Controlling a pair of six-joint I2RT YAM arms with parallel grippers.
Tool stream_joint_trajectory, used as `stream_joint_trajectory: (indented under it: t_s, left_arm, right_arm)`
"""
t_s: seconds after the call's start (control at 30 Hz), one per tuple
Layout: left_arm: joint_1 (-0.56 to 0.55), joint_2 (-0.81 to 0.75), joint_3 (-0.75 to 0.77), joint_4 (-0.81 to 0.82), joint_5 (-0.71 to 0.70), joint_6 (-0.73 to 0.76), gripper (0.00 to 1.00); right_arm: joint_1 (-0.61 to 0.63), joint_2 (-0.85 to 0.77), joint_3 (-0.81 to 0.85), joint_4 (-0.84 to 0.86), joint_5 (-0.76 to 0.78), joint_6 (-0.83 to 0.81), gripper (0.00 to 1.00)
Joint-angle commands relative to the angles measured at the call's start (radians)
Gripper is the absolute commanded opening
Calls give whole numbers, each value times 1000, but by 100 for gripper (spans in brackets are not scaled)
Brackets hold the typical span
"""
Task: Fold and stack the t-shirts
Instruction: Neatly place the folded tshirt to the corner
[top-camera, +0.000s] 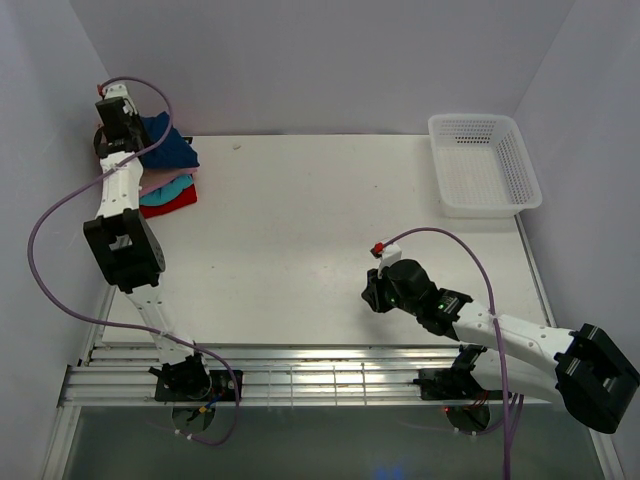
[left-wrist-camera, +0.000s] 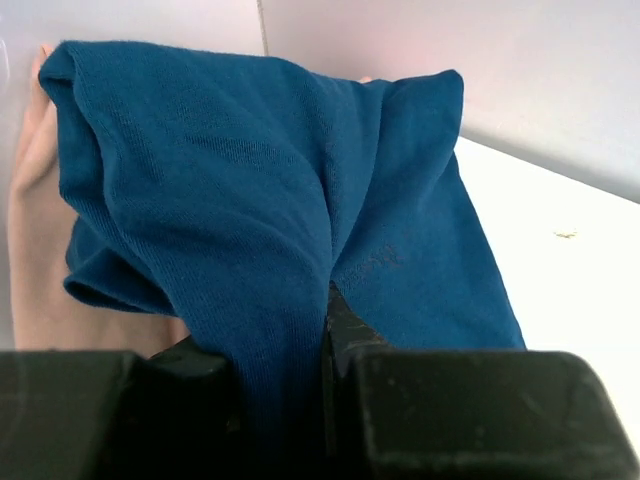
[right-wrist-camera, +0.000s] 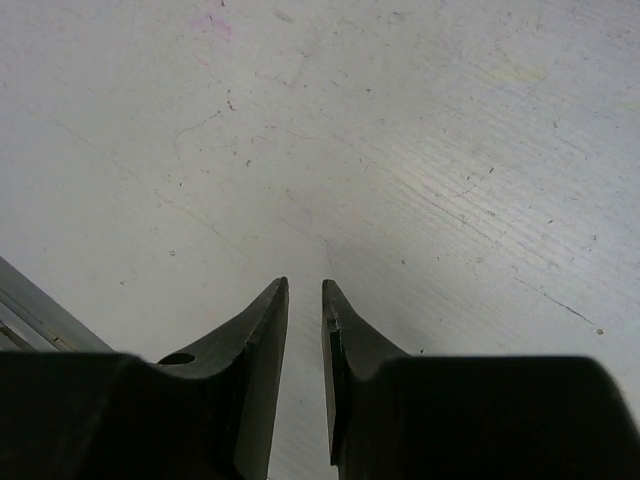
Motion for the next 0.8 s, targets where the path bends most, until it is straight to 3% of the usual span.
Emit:
stream_joint_trajectory:
  t_s: [0.0,0.2,0.5,0.63,0.7,0.77]
  left_arm:
    - [12,-103,-39,91,-67,-15,0]
    - [55,-96,-88,114,-148,-56,0]
    - [99,-37,-125,179,-388,-119,0]
    - [108,15,-114,151,-333,-157,0]
    - [108,28,-116,136,-323,-182,14]
    - [108,28,-119,127,-314,-193,41]
  right_arm:
    - [6,-22,15,0,3,7,26]
    - [6,-40,22,-44,20,-2,26]
    - [7,-87,17,-84,8,12,26]
    - [7,-101,9,-99,19,15,26]
    - [7,-101,9,-105,23,16,26]
    - [7,-103,9,-115,23,21,26]
